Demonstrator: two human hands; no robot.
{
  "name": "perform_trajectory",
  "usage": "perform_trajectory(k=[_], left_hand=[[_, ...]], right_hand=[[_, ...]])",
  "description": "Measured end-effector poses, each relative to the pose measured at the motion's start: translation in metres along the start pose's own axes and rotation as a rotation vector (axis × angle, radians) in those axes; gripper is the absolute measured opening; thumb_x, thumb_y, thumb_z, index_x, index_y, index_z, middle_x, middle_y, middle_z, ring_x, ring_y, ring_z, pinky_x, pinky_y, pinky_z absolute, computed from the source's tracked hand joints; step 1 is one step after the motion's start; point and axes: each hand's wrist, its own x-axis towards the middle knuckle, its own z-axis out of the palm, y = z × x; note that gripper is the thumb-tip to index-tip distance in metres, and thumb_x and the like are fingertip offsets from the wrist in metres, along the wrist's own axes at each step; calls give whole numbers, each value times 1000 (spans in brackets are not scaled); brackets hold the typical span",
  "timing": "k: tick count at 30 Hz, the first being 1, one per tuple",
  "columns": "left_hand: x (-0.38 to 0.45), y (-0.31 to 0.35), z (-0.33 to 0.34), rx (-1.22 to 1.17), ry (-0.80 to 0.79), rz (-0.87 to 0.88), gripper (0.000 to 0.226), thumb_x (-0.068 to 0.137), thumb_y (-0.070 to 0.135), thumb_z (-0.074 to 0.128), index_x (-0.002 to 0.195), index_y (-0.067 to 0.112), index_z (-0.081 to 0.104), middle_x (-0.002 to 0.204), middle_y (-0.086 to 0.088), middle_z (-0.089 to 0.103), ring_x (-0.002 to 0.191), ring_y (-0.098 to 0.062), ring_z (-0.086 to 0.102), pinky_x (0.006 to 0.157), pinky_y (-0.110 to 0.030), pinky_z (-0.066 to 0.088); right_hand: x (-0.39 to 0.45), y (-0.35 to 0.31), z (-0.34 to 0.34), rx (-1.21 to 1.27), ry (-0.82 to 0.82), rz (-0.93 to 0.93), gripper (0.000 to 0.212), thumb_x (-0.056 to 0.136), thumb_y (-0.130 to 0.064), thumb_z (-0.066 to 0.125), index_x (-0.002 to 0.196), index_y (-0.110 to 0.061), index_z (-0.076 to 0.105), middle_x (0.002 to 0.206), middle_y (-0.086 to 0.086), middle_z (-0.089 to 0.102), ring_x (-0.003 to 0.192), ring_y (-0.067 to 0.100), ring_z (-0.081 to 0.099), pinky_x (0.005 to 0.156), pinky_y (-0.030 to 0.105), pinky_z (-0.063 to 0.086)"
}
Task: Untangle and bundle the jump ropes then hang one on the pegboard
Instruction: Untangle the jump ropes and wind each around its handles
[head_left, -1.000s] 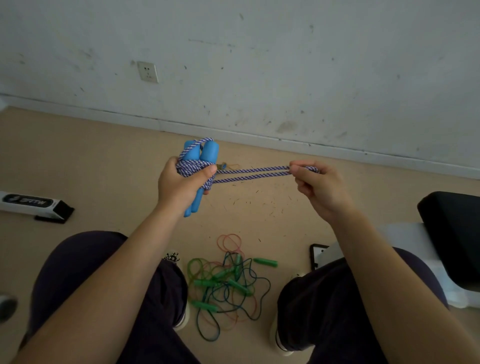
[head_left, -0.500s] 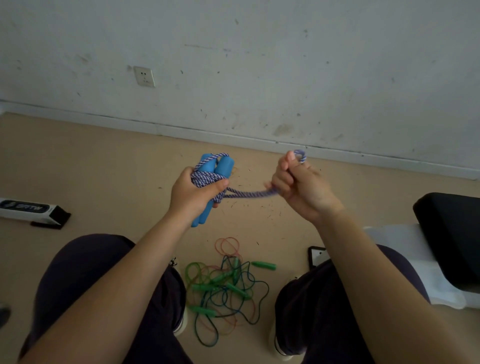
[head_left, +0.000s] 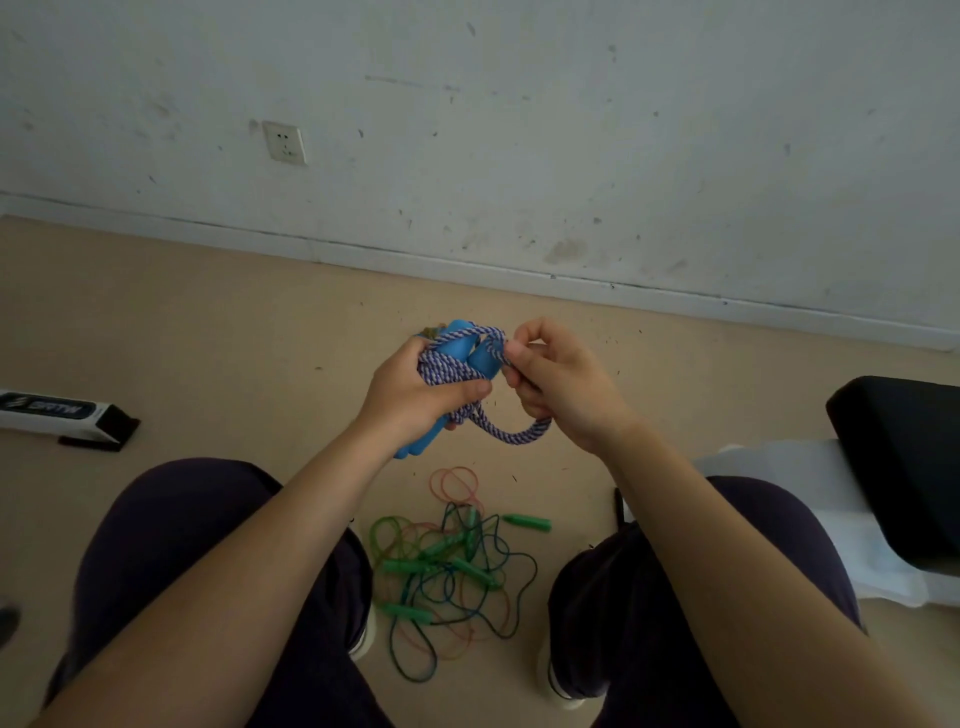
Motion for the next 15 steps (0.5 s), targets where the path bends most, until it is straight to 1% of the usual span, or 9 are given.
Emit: perform_trajectory(k=[2, 4, 6, 8, 10, 12, 14, 15], left_hand=[[-1, 0, 2, 11, -32, 10, 45, 66, 22, 94, 97, 23, 62, 77, 0, 73, 54, -17, 69, 47, -28, 53], [-2, 1, 5, 22, -55, 24, 43, 67, 24, 93, 97, 24, 62, 74, 2, 73, 52, -18, 68, 47, -27, 52], [-2, 3, 6, 14, -55, 26, 42, 67, 24, 92, 97, 24, 62, 74, 3, 73, 52, -18, 68, 47, -27, 51], [-2, 4, 6, 6, -52, 26, 42, 67, 25, 92, 97, 23, 63, 74, 1, 74, 52, -19, 68, 47, -28, 52], [-3, 5, 6, 3, -66, 24, 44, 67, 25, 93, 98, 22, 62, 75, 0, 74, 52, -20, 68, 47, -28, 53], [-4, 6, 7, 4, -95, 23, 45, 67, 24, 93, 99, 21, 62, 76, 0, 74, 53, -20, 69, 47, -29, 53], [-6, 6, 8, 20, -112, 20, 44, 67, 25, 93, 98, 21, 61, 75, 2, 75, 53, -20, 70, 47, -28, 53], [-6, 6, 8, 22, -114, 15, 44, 67, 25, 93, 97, 22, 61, 74, 3, 74, 54, -20, 70, 47, -28, 54]], right_hand=[[2, 1, 0, 15, 8, -34, 9, 102, -7, 48, 93, -8, 46, 65, 7, 53, 40, 9, 31, 39, 19, 23], [3, 3, 1, -36, 65, -61, 10, 100, -8, 52, 91, -11, 49, 63, 6, 57, 39, 10, 33, 38, 19, 25], [5, 8, 5, -214, 173, -117, 14, 97, -11, 58, 86, -18, 52, 62, 4, 62, 40, 10, 40, 39, 22, 31], [7, 13, 9, -411, 313, -199, 18, 94, -15, 64, 82, -25, 54, 63, 4, 63, 47, 8, 48, 46, 23, 37], [7, 17, 9, -523, 414, -291, 13, 91, -15, 67, 85, -21, 57, 68, 7, 60, 56, 7, 49, 51, 20, 38], [8, 17, 6, -613, 471, -410, 6, 89, -9, 68, 88, -12, 63, 80, 6, 56, 67, 9, 49, 59, 14, 38], [8, 16, 2, -667, 477, -491, 6, 86, -2, 69, 91, -6, 69, 91, 8, 54, 78, 8, 49, 66, 8, 39], [8, 16, 2, -681, 465, -505, 7, 86, 0, 69, 91, -5, 71, 92, 9, 54, 79, 6, 48, 67, 7, 39]])
